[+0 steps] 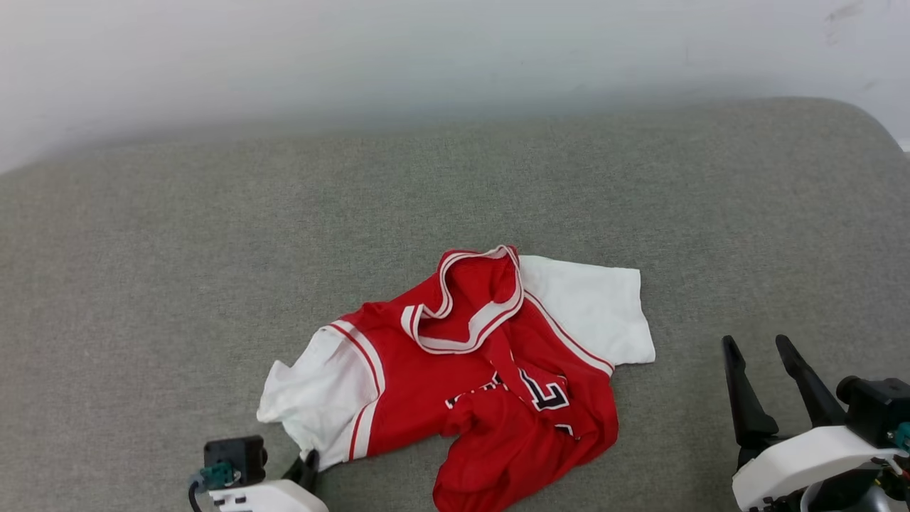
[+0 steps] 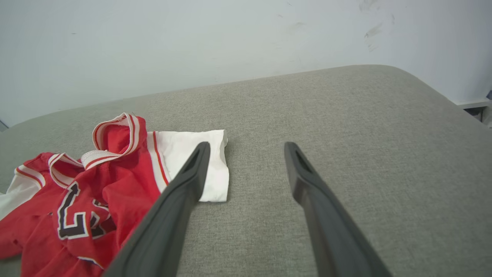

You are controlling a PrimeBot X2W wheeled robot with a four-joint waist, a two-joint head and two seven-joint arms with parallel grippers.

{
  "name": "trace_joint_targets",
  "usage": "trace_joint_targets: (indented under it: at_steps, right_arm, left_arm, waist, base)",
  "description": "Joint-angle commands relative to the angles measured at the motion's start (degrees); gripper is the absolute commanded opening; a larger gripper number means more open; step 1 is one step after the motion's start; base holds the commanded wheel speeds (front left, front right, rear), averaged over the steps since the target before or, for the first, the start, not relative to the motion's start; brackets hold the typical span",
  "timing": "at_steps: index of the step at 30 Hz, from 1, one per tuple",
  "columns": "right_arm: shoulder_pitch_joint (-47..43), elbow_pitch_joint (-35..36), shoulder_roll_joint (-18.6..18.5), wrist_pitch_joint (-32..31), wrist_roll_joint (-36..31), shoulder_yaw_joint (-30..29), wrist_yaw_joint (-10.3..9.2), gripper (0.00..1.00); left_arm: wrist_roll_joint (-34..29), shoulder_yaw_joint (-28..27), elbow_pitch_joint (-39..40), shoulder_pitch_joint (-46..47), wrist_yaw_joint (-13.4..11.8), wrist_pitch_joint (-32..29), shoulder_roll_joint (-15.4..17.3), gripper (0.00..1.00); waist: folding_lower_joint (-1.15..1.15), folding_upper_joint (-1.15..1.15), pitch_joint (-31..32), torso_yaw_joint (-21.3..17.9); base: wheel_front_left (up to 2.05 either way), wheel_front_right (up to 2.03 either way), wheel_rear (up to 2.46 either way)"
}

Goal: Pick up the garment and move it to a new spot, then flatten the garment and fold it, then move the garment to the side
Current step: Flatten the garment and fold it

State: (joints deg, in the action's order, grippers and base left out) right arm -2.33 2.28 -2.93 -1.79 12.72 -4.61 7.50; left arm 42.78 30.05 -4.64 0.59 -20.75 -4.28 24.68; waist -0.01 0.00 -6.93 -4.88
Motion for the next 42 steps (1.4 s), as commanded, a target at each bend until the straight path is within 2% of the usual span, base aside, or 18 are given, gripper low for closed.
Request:
trace_joint_targets:
  at_steps: [1,2,3,4,5,10,13,20,25,30,31,37,42]
  right_arm:
    - [-0.8,0.7,0.1,-0.5,-0.2,-0.1,-0.02,1.0]
    - [-0.9,0.9,0.1,-0.6,-0.3,-0.1,-0.02,1.0]
    - [-1.0,1.2,0.1,-0.8,-0.3,-0.1,-0.02,1.0]
    - [-1.2,1.4,0.1,-1.0,-0.4,-0.2,-0.02,1.0]
    - [-1.3,1.6,0.1,-1.1,-0.4,-0.3,-0.02,1.0]
    - [-1.5,1.8,0.1,-1.9,-0.2,-0.9,-0.02,1.0]
    - [-1.0,1.4,0.1,-2.8,0.6,-1.0,-0.02,1.0]
    - [1.9,-2.9,-0.8,-8.6,3.7,-2.6,-0.03,1.0]
    - [5.8,-8.1,-4.5,-15.6,8.2,-3.3,-0.02,1.0]
    - [11.6,-13.0,-9.3,-25.4,11.7,-1.8,-0.02,1.0]
    - [11.6,-13.0,-9.3,-25.4,11.7,-1.8,-0.02,1.0]
    - [20.0,-15.4,-13.6,-34.5,14.5,2.1,-0.02,1.0]
    - [27.5,-17.5,-16.8,-37.9,14.3,5.9,-0.02,1.0]
  left_arm:
    - [0.8,-0.1,-1.6,-1.0,0.6,1.5,-1.2,0.0]
    - [1.3,0.1,-2.3,-1.2,0.9,1.4,-1.8,0.0]
    - [1.4,0.0,-2.7,-1.0,1.2,2.3,-2.3,0.14]
    - [1.6,-0.3,-3.1,-0.6,1.5,2.9,-2.7,0.64]
    - [1.0,-0.2,-3.5,-0.1,1.6,3.9,-2.7,1.0]
    - [-0.9,-1.8,-3.6,1.8,2.3,11.0,-3.5,1.0]
    - [-2.9,-3.5,-2.8,2.8,2.2,15.9,-2.8,1.0]
    - [-7.8,-6.0,1.0,4.6,2.2,19.2,-1.9,1.0]
    - [-10.5,-7.1,3.9,6.0,2.4,19.4,-2.1,1.0]
    - [-12.1,-7.6,6.1,7.7,2.7,19.5,-3.2,1.0]
    - [-12.1,-7.6,6.1,7.7,2.7,19.5,-3.2,1.0]
    - [-14.1,-9.1,8.8,9.4,3.3,19.5,-5.5,1.0]
    - [-15.6,-10.2,9.7,10.6,4.6,19.5,-7.6,1.0]
  waist:
    - [0.01,0.0,0.6,0.0]
    - [0.01,0.0,0.8,0.0]
    - [0.01,0.0,1.1,0.1]
    - [0.01,0.0,1.3,0.1]
    - [0.01,0.0,1.6,0.1]
    - [0.01,0.0,2.8,0.2]
    - [0.01,0.0,3.3,0.2]
    - [0.01,0.0,3.4,1.5]
    - [0.01,0.0,1.4,4.1]
    - [0.01,0.0,-1.5,7.3]
    - [0.01,0.0,-1.5,7.3]
    - [0.01,0.0,-6.1,10.8]
    - [0.01,0.0,-9.6,12.8]
  base:
    - [0.0,0.0,0.0]
    - [0.0,0.0,0.0]
    - [0.0,0.0,0.0]
    - [0.0,0.0,0.0]
    - [0.0,0.0,0.0]
    - [0.0,0.0,0.0]
    - [0.0,0.0,0.0]
    - [0.0,0.0,0.0]
    - [0.0,0.0,0.0]
    - [0.0,0.0,0.0]
    - [0.0,0.0,0.0]
    - [0.0,0.0,0.0]
    - [0.0,0.0,0.0]
